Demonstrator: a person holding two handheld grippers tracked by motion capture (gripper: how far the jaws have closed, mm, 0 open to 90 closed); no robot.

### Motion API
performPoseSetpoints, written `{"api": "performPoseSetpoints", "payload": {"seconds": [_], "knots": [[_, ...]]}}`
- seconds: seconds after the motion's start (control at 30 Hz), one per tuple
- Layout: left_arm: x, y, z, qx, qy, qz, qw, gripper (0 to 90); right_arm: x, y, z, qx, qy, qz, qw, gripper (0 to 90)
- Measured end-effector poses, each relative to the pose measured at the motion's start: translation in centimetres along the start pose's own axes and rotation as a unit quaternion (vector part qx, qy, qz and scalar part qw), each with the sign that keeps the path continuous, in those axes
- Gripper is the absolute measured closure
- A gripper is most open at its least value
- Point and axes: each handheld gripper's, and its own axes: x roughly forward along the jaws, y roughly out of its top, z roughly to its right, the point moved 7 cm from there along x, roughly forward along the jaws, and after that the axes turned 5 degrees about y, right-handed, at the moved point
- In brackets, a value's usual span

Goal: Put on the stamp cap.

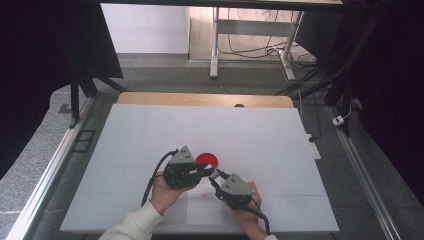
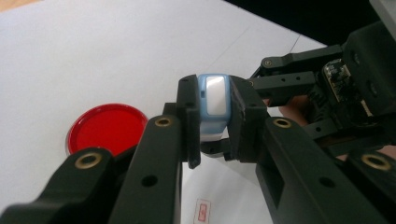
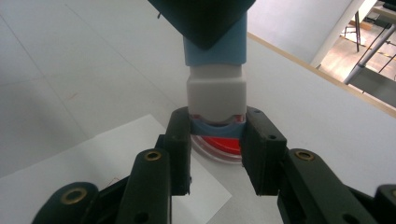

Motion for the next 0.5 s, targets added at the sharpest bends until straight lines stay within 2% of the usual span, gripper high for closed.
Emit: {"api": "performPoseSetpoints", "payload": {"seconds": [0.3, 0.5], "knots": [[0.13, -0.14, -0.27, -0.023, -0.017, 0.006, 0.9996, 76.0, -0.09, -0.06, -0.02, -0.002, -0.006, -0.002, 1.0, 64.9], [0.19, -0.25, -0.27, -0.024, -0.021, 0.003, 0.9995, 76.1, -0.08, -0.08, -0.08, -0.004, -0.002, -0.006, 1.0, 65.0]]}}
